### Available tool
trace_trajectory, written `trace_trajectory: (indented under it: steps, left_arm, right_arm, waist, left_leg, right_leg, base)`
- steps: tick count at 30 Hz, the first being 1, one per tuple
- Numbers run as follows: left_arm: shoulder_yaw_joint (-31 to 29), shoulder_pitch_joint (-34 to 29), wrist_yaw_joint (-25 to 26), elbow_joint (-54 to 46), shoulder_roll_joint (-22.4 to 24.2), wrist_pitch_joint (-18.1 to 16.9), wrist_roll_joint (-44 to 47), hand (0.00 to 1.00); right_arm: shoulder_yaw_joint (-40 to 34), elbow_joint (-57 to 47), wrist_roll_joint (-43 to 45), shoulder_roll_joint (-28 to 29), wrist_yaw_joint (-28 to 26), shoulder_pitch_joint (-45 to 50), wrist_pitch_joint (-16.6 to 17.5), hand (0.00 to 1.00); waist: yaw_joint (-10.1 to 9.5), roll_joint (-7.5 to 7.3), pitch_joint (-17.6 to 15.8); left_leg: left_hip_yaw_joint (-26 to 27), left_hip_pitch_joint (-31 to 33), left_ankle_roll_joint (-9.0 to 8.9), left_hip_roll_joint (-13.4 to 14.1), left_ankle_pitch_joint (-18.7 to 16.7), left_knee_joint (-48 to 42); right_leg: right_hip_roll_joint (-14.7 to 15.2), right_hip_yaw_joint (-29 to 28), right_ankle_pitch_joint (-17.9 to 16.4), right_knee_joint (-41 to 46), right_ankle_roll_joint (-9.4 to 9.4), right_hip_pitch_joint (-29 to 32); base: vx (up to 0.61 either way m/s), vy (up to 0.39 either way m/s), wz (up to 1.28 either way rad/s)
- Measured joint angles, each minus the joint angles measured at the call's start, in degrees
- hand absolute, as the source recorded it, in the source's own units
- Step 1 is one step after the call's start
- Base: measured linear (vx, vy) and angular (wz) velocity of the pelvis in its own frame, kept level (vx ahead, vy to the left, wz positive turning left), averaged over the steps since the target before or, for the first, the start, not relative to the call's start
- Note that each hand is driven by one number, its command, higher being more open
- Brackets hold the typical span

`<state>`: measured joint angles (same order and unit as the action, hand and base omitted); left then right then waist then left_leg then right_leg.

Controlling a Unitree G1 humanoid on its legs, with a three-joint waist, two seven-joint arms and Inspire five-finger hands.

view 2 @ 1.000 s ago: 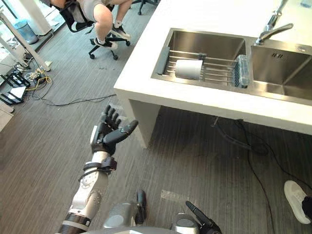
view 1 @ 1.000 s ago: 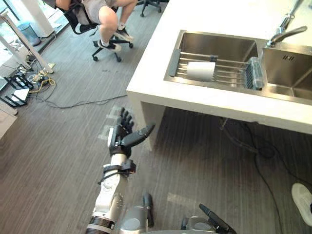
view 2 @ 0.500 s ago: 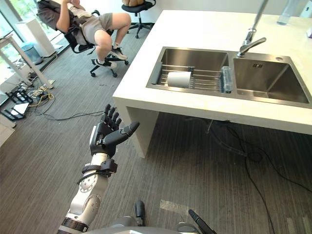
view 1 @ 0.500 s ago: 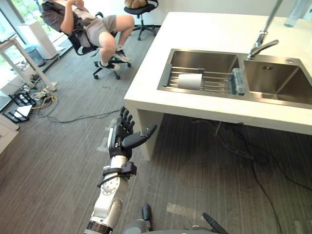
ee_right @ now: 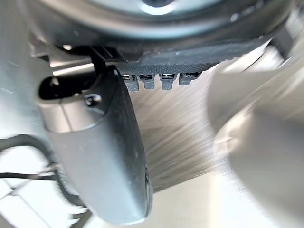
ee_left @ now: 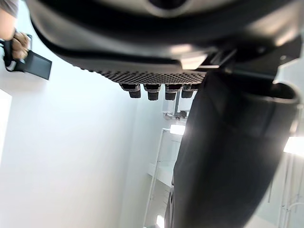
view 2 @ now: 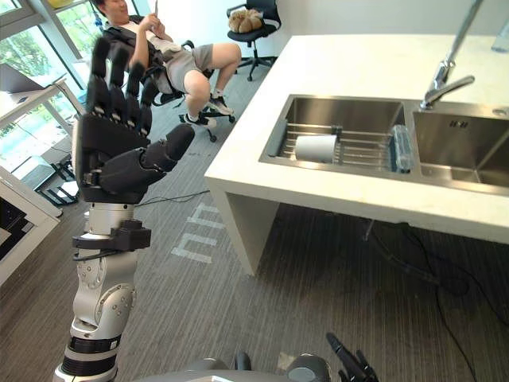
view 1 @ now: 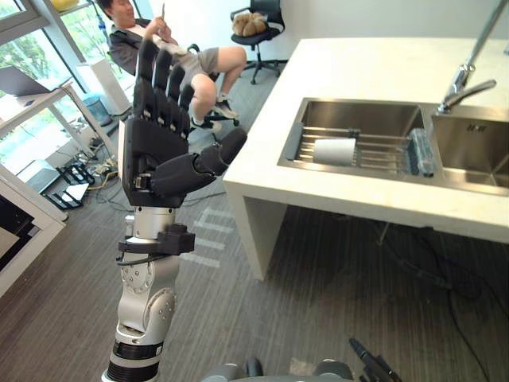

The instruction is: Walk over to the sink, pick up the cup, carry it to the dishwasher, place the cup inside the dishwasher, then close the dishwasher door

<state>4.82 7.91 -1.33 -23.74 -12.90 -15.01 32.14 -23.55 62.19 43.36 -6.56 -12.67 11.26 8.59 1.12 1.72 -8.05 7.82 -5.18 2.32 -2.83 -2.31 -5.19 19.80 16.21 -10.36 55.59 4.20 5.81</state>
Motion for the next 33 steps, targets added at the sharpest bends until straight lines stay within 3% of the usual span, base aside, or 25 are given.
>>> trace_trajectory:
  steps: [1, 3, 4, 5, 7, 8, 9, 11, 12, 14, 16, 18, 19, 20, 21, 22, 24, 25, 27, 29, 30, 33]
  left_arm:
    - [0.50, 0.82, -0.67, 1.36, -0.07, -0.23, 1.81, 1.00]
    - [2.13, 2.79, -0.94, 4.50, -0.37, -0.08, 4.04, 1.00]
    - [3.42, 3.67, -0.89, 6.10, -1.31, 0.26, 4.09, 1.00]
    - [4.57, 4.30, -0.77, 7.12, -2.27, 0.68, 4.06, 1.00]
    - [5.38, 4.37, -0.88, 7.96, -3.14, 1.79, 4.18, 1.00]
    - [5.39, 3.65, -1.24, 7.84, -2.54, 2.36, 5.11, 1.00]
    - [5.55, 3.15, -1.53, 7.64, -0.92, 2.35, 5.35, 1.00]
    - [6.41, 3.63, -1.48, 7.13, 0.78, 2.91, 5.33, 1.00]
    - [7.91, 4.70, -1.20, 6.74, 0.99, 3.91, 5.34, 1.00]
    - [9.76, 4.80, -0.97, 5.75, 1.43, 4.89, 5.51, 1.00]
    - [11.07, 4.05, -0.16, 5.65, 1.95, 4.96, 6.22, 1.00]
    - [11.52, 2.95, 1.29, 5.68, 2.30, 5.01, 6.08, 1.00]
    - [11.47, 2.65, 1.53, 5.75, 2.32, 4.99, 5.93, 1.00]
    - [11.55, 2.37, 1.65, 6.64, 2.29, 4.95, 4.90, 1.00]
    - [11.78, 2.34, 1.72, 8.22, 2.70, 4.90, 3.68, 1.00]
    - [12.07, 2.32, 1.98, 8.94, 2.66, 4.78, 2.55, 1.00]
    - [13.48, 2.34, 1.97, 10.35, 2.21, 3.34, -2.05, 1.00]
    - [14.78, 2.43, 0.09, 10.33, 2.29, 2.04, -3.91, 1.00]
    - [16.86, 3.29, -2.32, 10.13, 2.30, 1.44, -4.77, 1.00]
    - [19.41, 4.37, -3.43, 10.18, 1.05, 1.43, -5.23, 1.00]
    - [20.72, 4.46, -3.57, 10.20, 0.31, 1.46, -5.35, 1.00]
    - [22.45, 4.49, -3.78, 10.49, -0.64, 1.50, -8.07, 1.00]
  right_arm:
    - [-0.98, 0.00, -0.08, 0.60, 0.11, -0.55, 0.58, 1.00]
    - [-1.99, 0.78, 0.66, 1.87, 0.91, -0.72, 0.14, 1.00]
    - [-2.35, 1.35, 7.43, 3.37, 1.58, -0.15, -2.04, 1.00]
    - [-3.38, 1.80, 13.30, 4.63, 1.88, 0.76, -3.42, 1.00]
    - [-4.32, 2.45, 18.58, 6.65, 2.73, 3.26, -4.23, 1.00]
    - [-3.70, 2.54, 18.64, 7.17, 3.19, 5.59, -4.39, 1.00]
    - [-2.97, 2.51, 18.04, 6.76, 3.69, 6.96, -4.67, 1.00]
    - [-2.26, 1.74, 16.17, 6.74, 3.87, 6.96, -4.59, 1.00]
    - [-1.93, 0.56, 14.32, 7.13, 3.76, 6.90, -4.56, 1.00]
    - [-1.99, -1.51, 12.40, 7.11, 3.79, 6.78, -3.97, 1.00]
    - [-2.04, -1.75, 10.28, 6.42, 3.79, 5.21, -3.41, 1.00]
    - [-1.49, -1.84, 6.21, 5.58, 2.89, 3.17, -2.83, 1.00]
    - [-0.71, -1.81, 5.48, 5.29, 2.78, 2.79, -2.83, 1.00]
    - [0.47, -1.72, 4.12, 4.88, 2.22, 2.56, -2.88, 1.00]
    - [0.92, -1.21, 3.67, 4.39, 1.58, 2.37, -2.87, 1.00]
    - [1.04, -1.00, 3.68, 4.21, 1.35, 2.34, -2.84, 1.00]
    - [1.03, -0.61, 3.69, 2.40, 0.54, 2.07, -2.55, 1.00]
    - [0.95, -0.35, 3.42, 0.88, -0.07, 1.49, -2.30, 1.00]
    - [-0.11, 0.59, 1.41, -0.22, -0.18, 0.34, -2.09, 1.00]
    - [-0.68, 0.56, 0.73, 1.19, 0.20, -0.29, -1.09, 1.00]
    - [-0.89, 0.76, 1.12, 2.23, 0.51, -0.67, 0.00, 1.00]
    - [-0.88, 2.43, 1.99, 3.62, 0.65, -0.90, 1.00, 1.00]
  waist:
    - [0.04, -0.31, -0.17]
    - [0.52, 0.41, -1.10]
    - [1.52, 0.27, -1.50]
    - [1.89, -0.33, -1.59]
    - [2.04, -2.11, -1.62]
    - [1.72, -1.96, -1.58]
    - [1.58, 0.50, -1.18]
    - [2.10, 3.02, -0.08]
    - [3.03, 3.00, -0.07]
    - [3.03, 2.84, 0.06]
    - [2.89, 2.59, 0.22]
    - [2.73, 2.44, 0.36]
    - [2.72, 2.49, 0.34]
    - [2.71, 2.57, -0.07]
    - [2.50, 1.83, -0.77]
    - [2.25, 1.81, -0.78]
    - [1.88, 1.67, -0.84]
    - [1.74, 1.79, -0.78]
    - [1.76, 3.20, -0.24]
    - [2.32, 1.99, -0.52]
    - [2.73, 1.56, -0.63]
    - [3.24, 1.93, -0.57]
  left_leg:
    - [-0.08, -0.76, -0.36, 1.05, -0.82, -0.06]
    - [-0.84, -1.63, -1.36, 3.27, -1.96, -0.37]
    - [-1.80, -1.55, -2.74, 4.88, -3.38, -1.58]
    - [-2.50, -1.48, -4.17, 5.37, -4.71, -3.26]
    - [-3.20, -2.24, -5.99, 5.63, -8.65, -7.66]
    - [-3.26, -3.00, -7.62, 6.81, -11.77, -10.82]
    - [-3.06, -3.41, -9.08, 9.73, -14.28, -12.61]
    - [-1.85, -3.45, -9.35, 13.43, -15.05, -12.47]
    - [-0.01, -4.13, -9.40, 14.89, -14.71, -11.62]
    - [1.51, -6.22, -9.48, 15.71, -14.34, -10.05]
    - [3.04, -5.05, -8.35, 16.36, -13.55, -13.66]
    - [3.30, 0.48, -3.90, 18.00, -10.54, -25.27]
    - [3.15, 2.00, -2.81, 18.74, -8.86, -28.94]
    - [1.80, 5.14, -3.39, 20.66, -3.63, -36.58]
    - [0.88, 7.84, -4.67, 21.52, -5.52, -42.75]
    - [1.26, 8.59, -4.92, 21.45, -7.55, -43.72]
    - [4.42, 10.22, -4.48, 18.58, -11.37, -38.27]
    - [6.25, 10.85, -4.44, 14.57, -9.90, -25.81]
    - [7.58, 10.17, -5.16, 12.93, -0.16, -13.84]
    - [7.14, 7.22, -5.39, 10.10, 1.63, -5.96]
    - [7.34, 5.65, -5.23, 8.24, 4.29, -0.68]
    - [8.11, 2.68, -5.24, 6.53, 7.71, 7.36]
  right_leg:
    - [-0.32, 0.41, -4.57, -1.92, -0.34, 2.25]
    - [-2.16, 0.27, -6.15, -13.21, -0.60, 5.19]
    - [-3.97, -2.66, -2.55, -28.08, 1.07, 5.90]
    - [-4.33, -4.58, 1.01, -36.14, 1.58, 5.75]
    - [-3.64, -6.62, 5.47, -41.47, 1.05, 4.34]
    - [-4.09, -6.16, 11.45, -39.21, 1.18, 3.82]
    - [-6.22, -5.39, 11.42, -37.07, 0.87, 3.92]
    - [-9.40, -4.37, 9.06, -35.91, -0.20, 4.49]
    - [-9.97, -3.41, 7.36, -33.79, -0.44, 4.58]
    - [-10.28, -3.03, 2.99, -29.33, -0.43, 5.49]
    - [-10.14, -2.66, 1.00, -28.02, -0.73, 5.36]
    - [-10.54, -1.91, 0.19, -29.23, -1.59, 3.45]
    - [-10.95, -1.58, -0.13, -30.02, -1.88, 2.37]
    - [-12.01, -0.72, -0.42, -32.83, -2.57, -1.39]
    - [-12.37, 0.09, -0.22, -36.11, -2.97, -5.97]
    - [-12.43, 0.43, 0.03, -37.65, -2.87, -7.94]
    - [-11.71, 1.10, 1.03, -41.84, -1.89, -12.04]
    - [-10.66, 1.37, 1.49, -43.26, -1.09, -13.17]
    - [-11.54, 1.17, 1.18, -44.05, 0.31, -13.34]
    - [-9.99, 1.53, 1.41, -44.86, 0.78, -13.06]
    - [-8.89, 1.63, 1.55, -45.48, 1.02, -12.65]
    - [-8.30, 1.65, 1.81, -47.07, 1.87, -12.63]
  base:
    - [0.17, -0.049, -0.02]
    - [0.19, -0.094, 0.16]
    - [0.19, -0.156, 0.37]
    - [0.21, -0.183, 0.41]
    - [0.23, -0.219, 0.22]
    - [0.43, -0.412, -0.02]
    - [0.44, -0.395, -0.14]
    - [0.39, -0.266, -0.05]
    - [0.32, -0.195, 0.14]
    - [0.27, -0.186, 0.13]
    - [0.27, -0.171, 0.08]
    - [0.24, -0.176, 0.09]
    - [0.25, -0.155, 0.18]
    - [0.32, -0.131, 0.22]
    - [0.28, -0.076, 0.20]
    - [0.22, -0.033, 0.08]
    - [0.22, -0.018, 0.04]
    - [0.28, 0.040, 0.06]
    - [0.28, 0.093, 0.00]
    - [0.18, 0.065, 0.12]
    - [0.10, 0.052, 0.15]
    - [0.09, 0.040, 0.02]
